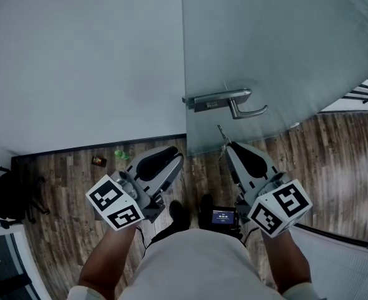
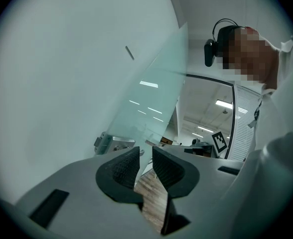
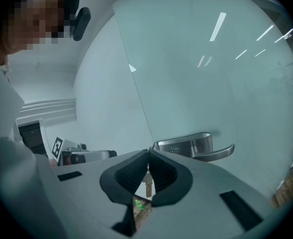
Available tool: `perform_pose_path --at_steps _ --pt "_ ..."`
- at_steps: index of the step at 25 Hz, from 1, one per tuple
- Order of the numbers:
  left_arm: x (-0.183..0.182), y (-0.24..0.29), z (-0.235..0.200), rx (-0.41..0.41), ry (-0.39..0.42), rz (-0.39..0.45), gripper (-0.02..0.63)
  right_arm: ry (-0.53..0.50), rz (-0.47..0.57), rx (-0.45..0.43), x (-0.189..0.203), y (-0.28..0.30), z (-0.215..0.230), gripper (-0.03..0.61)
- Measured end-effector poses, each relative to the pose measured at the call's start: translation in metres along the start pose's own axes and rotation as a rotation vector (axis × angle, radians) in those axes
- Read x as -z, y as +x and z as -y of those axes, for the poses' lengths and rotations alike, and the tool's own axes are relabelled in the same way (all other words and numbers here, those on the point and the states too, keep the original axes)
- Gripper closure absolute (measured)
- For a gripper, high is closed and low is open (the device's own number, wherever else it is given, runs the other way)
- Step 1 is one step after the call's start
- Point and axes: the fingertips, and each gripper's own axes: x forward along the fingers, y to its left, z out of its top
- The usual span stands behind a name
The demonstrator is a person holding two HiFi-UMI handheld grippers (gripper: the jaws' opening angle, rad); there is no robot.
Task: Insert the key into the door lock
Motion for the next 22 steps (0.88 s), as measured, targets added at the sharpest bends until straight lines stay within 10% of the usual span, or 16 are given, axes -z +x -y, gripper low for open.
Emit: perform_pose_path --at_steps 22 --pt "-0.017 0.051 -0.07 -0.046 0.078 -0.087 0.483 0.003 -0.085 0.043 0.024 0.051 0.041 0.56"
